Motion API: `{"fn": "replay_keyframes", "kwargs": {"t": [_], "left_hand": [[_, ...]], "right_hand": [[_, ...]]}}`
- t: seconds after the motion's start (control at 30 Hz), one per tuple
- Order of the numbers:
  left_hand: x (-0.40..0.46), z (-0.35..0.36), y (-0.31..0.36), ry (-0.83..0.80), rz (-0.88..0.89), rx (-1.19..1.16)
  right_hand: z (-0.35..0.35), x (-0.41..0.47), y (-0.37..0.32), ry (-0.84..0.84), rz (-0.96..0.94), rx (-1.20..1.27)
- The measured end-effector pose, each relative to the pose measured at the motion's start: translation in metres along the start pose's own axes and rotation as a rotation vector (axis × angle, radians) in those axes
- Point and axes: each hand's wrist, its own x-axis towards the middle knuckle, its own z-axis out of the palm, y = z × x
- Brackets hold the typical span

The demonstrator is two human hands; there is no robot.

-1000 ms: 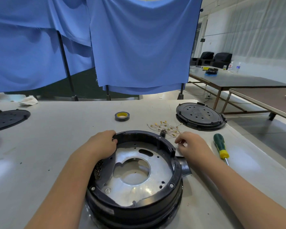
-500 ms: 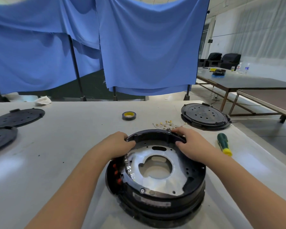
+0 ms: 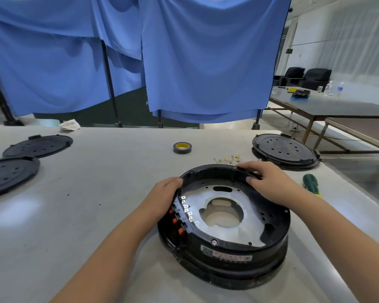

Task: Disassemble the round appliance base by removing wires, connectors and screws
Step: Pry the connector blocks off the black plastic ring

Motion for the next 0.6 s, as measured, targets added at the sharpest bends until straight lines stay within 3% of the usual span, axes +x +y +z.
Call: {"fn": "replay_keyframes", "kwargs": {"t": [0.17,0.23,0.4,0.5,0.6], "left_hand": [[-0.002,0.006,-0.002,0.057,0.055,-0.072],[-0.002,0.006,-0.003,0.065,0.043,-0.100],[-0.007,0.010,-0.005,-0.047,-0.101,-0.326],[-0.007,0.017,-0.004,-0.161,-0.123,-0.499],[-0.009,0.024,-0.002,-0.266,-0.090,-0.515]], "right_hand": [[-0.003,-0.011,-0.014,0.231,-0.087,-0.074],[-0.002,-0.019,-0.034,0.223,-0.144,-0.013],[0.023,-0.024,-0.091,-0.231,-0.054,0.115],[0.035,-0.015,-0.105,-0.404,0.079,0.129],[0.032,-0.010,-0.105,-0.556,0.180,0.195]]}}
